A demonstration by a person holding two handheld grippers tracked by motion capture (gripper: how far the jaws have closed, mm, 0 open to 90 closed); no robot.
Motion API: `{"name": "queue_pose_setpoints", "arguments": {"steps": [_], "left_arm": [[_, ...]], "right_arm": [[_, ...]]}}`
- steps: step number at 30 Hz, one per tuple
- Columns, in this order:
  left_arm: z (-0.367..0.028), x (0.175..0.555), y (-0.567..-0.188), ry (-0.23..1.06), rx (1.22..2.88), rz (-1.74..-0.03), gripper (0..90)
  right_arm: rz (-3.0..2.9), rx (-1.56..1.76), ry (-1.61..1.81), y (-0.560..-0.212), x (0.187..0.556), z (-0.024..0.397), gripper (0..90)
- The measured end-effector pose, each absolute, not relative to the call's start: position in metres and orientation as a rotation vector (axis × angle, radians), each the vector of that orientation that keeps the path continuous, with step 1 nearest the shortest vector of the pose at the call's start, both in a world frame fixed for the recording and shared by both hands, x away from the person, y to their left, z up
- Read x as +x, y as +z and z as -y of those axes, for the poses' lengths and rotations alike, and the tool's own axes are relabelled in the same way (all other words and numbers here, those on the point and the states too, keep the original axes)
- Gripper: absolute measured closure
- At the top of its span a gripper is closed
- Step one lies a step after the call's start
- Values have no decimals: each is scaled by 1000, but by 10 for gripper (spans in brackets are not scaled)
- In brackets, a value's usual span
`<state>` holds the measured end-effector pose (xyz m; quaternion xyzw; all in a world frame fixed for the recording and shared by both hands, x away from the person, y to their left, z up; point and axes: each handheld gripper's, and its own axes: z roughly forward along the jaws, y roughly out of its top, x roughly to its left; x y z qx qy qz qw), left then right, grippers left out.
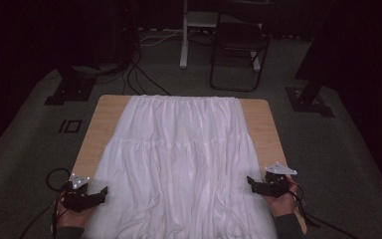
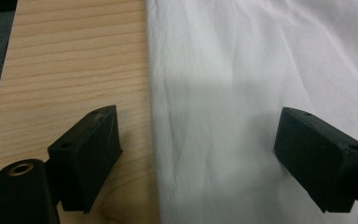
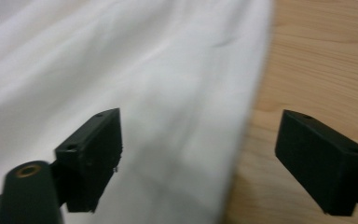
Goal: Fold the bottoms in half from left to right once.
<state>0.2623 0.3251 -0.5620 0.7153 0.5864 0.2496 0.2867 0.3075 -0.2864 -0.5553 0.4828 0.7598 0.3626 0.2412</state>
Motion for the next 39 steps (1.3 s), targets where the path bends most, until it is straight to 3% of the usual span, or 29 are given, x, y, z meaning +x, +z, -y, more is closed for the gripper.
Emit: {"name": "queue_pose_setpoints", "arguments": {"steps": [3, 8, 11, 13, 16, 21, 28, 32, 39], "left_arm": [[-326, 261, -559, 665, 1905, -1579, 225], [-334, 259, -555, 657, 1909, -1567, 656], [-337, 257, -553, 761, 1970, -1588, 828], [-339, 259, -552, 824, 1994, -1613, 868], [-345, 261, -552, 855, 1996, -1639, 874], [-352, 263, -552, 883, 1975, -1673, 876], [-349, 260, -551, 854, 1965, -1616, 858], [-347, 260, -555, 814, 1947, -1562, 682], [-356, 262, -558, 780, 1863, -1633, 360]], "right_arm": [[-2143, 1248, 871, -561, 304, 270, 123], [-2134, 1278, 777, -565, 307, 271, 139], [-2069, 1396, 773, -565, 309, 297, 192], [-2025, 1486, 809, -566, 310, 315, 235], [-1966, 1542, 804, -567, 310, 334, 298], [-1909, 1589, 799, -564, 306, 351, 492], [-1972, 1487, 857, -561, 307, 334, 332], [-2018, 1465, 840, -565, 309, 328, 290], [-2029, 1477, 845, -568, 310, 330, 251]]}}
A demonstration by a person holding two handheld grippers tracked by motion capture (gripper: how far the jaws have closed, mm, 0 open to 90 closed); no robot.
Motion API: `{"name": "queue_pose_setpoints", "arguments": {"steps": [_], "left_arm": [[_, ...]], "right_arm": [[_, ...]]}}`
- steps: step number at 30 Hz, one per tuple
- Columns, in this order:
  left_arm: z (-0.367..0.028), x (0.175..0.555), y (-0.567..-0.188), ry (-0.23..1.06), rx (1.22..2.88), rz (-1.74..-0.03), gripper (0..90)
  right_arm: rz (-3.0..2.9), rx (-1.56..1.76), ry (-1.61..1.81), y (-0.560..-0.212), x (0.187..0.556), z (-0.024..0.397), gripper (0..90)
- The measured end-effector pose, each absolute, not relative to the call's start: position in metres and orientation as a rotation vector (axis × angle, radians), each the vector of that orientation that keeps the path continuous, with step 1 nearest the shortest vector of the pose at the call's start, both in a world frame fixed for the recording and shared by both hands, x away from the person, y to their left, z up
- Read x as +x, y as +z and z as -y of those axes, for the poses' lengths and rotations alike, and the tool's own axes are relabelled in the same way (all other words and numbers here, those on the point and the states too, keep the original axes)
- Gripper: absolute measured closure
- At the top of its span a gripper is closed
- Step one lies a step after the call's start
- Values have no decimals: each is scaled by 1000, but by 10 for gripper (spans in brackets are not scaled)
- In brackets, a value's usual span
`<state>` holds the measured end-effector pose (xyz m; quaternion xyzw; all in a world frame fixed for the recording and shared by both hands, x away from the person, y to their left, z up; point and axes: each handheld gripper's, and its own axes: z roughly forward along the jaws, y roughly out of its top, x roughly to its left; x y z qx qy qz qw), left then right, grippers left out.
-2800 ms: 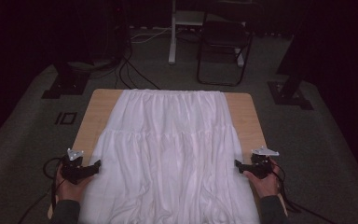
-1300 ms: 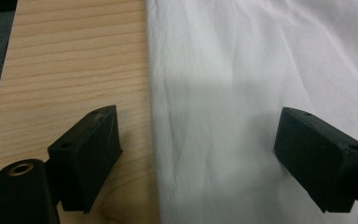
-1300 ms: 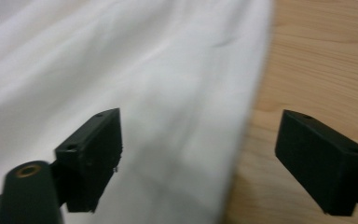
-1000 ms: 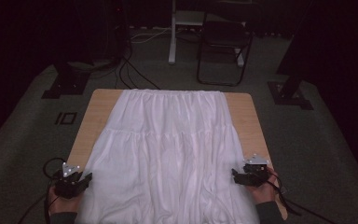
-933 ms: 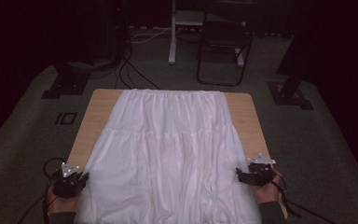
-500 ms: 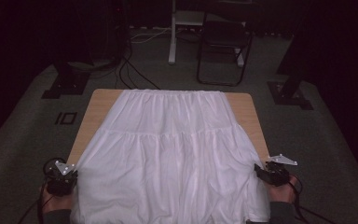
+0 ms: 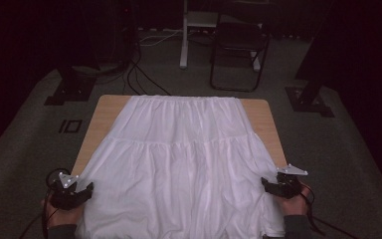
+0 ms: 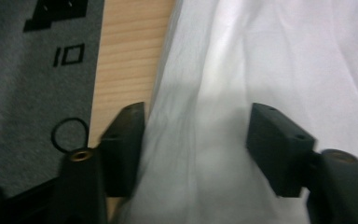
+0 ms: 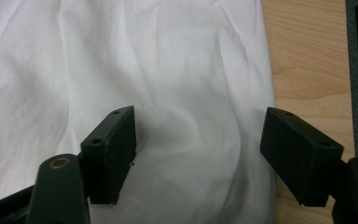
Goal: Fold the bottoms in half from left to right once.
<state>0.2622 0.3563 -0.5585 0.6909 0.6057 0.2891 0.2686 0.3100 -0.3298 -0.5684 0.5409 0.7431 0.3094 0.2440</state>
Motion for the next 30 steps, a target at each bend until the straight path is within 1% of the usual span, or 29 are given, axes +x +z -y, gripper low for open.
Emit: {"name": "queue_pose_setpoints", "arguments": {"steps": [2, 3, 10, 13, 14, 15, 16, 18, 19, 20, 21, 23, 26, 30], "left_arm": [[-361, 262, -560, 735, 1836, -1645, 307], [-362, 262, -561, 710, 1828, -1637, 298], [-347, 263, -561, 662, 1907, -1580, 166], [-346, 263, -560, 664, 1906, -1593, 166], [-347, 263, -559, 664, 1908, -1602, 184], [-348, 262, -558, 665, 1902, -1608, 236], [-350, 260, -555, 663, 1902, -1602, 347], [-353, 258, -553, 645, 1915, -1586, 610], [-353, 258, -552, 647, 1922, -1581, 717], [-352, 258, -552, 671, 1947, -1576, 794], [-350, 259, -551, 715, 1982, -1576, 844], [-352, 262, -547, 791, 2025, -1588, 866], [-367, 265, -539, 904, 1973, -1663, 873], [-400, 273, -531, 1041, 1879, -1804, 876]], "right_arm": [[-2032, 1480, 850, -569, 310, 330, 246], [-2031, 1482, 850, -569, 310, 331, 243], [-2032, 1496, 868, -570, 311, 332, 241], [-2033, 1496, 872, -570, 311, 332, 239], [-2032, 1496, 873, -570, 311, 332, 239], [-2033, 1497, 874, -570, 311, 332, 238], [-2034, 1496, 874, -570, 311, 332, 238], [-2037, 1493, 876, -570, 311, 332, 238], [-2038, 1492, 877, -570, 311, 332, 238], [-2039, 1492, 877, -570, 311, 332, 238], [-2039, 1493, 877, -570, 311, 332, 238], [-2042, 1492, 876, -570, 311, 332, 239], [-2050, 1484, 877, -569, 311, 332, 250], [-2057, 1479, 881, -569, 311, 331, 250]]}}
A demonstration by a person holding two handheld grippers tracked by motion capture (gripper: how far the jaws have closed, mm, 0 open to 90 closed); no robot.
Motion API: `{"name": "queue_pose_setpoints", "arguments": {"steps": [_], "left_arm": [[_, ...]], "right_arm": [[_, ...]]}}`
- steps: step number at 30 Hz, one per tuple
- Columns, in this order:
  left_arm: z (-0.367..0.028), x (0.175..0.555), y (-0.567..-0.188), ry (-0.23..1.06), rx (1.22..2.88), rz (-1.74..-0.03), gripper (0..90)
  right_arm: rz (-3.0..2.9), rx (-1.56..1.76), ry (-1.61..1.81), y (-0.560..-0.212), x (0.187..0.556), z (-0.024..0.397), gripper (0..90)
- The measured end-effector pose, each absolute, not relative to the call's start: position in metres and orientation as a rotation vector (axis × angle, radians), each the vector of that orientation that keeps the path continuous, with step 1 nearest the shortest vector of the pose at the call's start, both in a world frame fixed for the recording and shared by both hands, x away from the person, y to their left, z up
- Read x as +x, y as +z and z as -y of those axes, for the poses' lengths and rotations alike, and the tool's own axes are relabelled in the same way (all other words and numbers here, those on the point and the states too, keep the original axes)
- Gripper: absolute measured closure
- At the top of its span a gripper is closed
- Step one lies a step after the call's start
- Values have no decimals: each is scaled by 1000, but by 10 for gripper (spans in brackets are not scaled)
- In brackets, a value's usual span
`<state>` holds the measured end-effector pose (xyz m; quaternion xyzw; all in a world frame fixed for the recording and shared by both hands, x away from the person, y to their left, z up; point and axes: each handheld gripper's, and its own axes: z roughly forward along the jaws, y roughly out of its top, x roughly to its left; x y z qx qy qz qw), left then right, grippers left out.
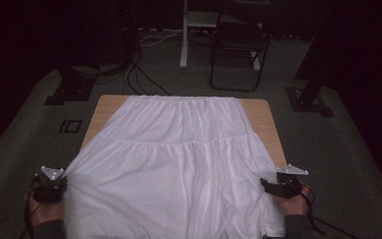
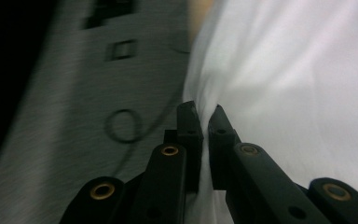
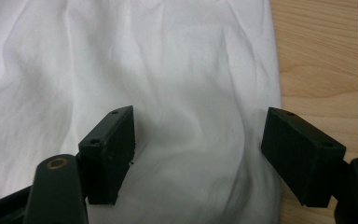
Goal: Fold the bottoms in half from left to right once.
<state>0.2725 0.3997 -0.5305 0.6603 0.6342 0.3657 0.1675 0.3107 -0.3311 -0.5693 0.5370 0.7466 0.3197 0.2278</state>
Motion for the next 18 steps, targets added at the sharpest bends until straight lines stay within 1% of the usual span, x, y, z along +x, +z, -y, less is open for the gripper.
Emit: {"name": "queue_pose_setpoints", "arguments": {"steps": [3, 5, 9, 12, 18], "left_arm": [[-420, 278, -526, 1161, 1792, -1934, 878], [-424, 277, -519, 1163, 1752, -1968, 878], [-402, 266, -499, 1130, 1778, -1805, 875], [-384, 258, -484, 1053, 1765, -1637, 875], [-333, 253, -451, 960, 1823, -1360, 874]], "right_arm": [[-2076, 1460, 888, -569, 311, 328, 250], [-2097, 1438, 894, -569, 311, 325, 250], [-2124, 1407, 902, -569, 312, 319, 250], [-2126, 1408, 905, -569, 313, 317, 250], [-2127, 1407, 909, -569, 313, 318, 249]]}}
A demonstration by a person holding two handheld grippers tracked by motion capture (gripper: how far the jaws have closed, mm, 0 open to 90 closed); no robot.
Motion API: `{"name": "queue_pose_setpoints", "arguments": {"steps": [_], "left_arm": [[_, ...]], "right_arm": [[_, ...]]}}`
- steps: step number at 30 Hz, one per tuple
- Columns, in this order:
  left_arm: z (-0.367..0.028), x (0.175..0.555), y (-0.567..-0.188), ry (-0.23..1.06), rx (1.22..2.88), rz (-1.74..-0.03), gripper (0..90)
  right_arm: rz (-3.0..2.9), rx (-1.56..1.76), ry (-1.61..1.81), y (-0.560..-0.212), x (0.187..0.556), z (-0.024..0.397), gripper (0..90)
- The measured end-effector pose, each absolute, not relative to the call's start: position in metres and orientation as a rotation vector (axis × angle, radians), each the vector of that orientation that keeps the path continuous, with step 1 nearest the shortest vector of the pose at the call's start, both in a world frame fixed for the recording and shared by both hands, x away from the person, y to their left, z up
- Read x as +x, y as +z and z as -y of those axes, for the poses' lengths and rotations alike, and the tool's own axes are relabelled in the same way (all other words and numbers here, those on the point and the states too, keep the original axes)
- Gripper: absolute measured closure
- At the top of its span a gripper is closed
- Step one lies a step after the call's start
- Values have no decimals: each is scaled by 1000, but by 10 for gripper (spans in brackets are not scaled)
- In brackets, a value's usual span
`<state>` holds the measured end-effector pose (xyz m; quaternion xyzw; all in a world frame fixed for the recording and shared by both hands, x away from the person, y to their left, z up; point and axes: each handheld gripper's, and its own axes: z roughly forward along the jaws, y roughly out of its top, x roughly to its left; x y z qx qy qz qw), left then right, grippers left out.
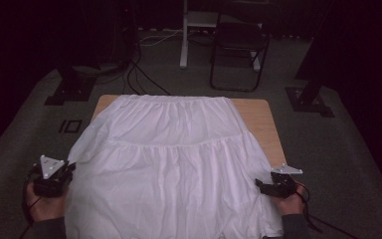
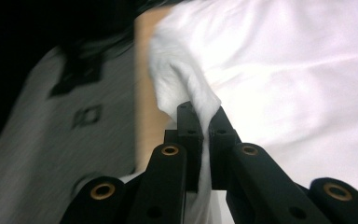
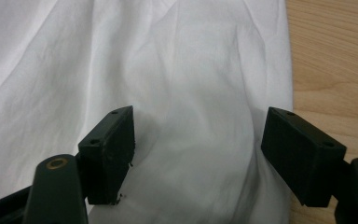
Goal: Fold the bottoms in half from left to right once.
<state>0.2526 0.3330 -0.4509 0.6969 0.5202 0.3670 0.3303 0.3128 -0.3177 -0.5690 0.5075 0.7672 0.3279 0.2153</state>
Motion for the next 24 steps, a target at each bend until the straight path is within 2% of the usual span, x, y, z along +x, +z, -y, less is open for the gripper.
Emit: {"name": "queue_pose_setpoints", "arguments": {"steps": [7, 14, 15, 16, 20, 23, 24], "left_arm": [[-266, 267, -429, 761, 1851, -1092, 872], [-175, 292, -414, 610, 1925, -827, 873], [-175, 292, -414, 610, 1925, -827, 873], [-144, 296, -411, 555, 1939, -737, 873], [-81, 297, -407, 404, 1920, -548, 873], [-37, 296, -416, 293, 1922, -464, 873], [-37, 296, -416, 293, 1922, -464, 873]], "right_arm": [[-2124, 1404, 915, -569, 313, 318, 248], [-2122, 1403, 915, -570, 313, 317, 243], [-2121, 1404, 915, -570, 313, 317, 243], [-2121, 1405, 915, -570, 313, 317, 242], [-2118, 1404, 919, -570, 313, 317, 241], [-2116, 1400, 920, -570, 313, 317, 241], [-2116, 1400, 920, -570, 313, 317, 241]]}}
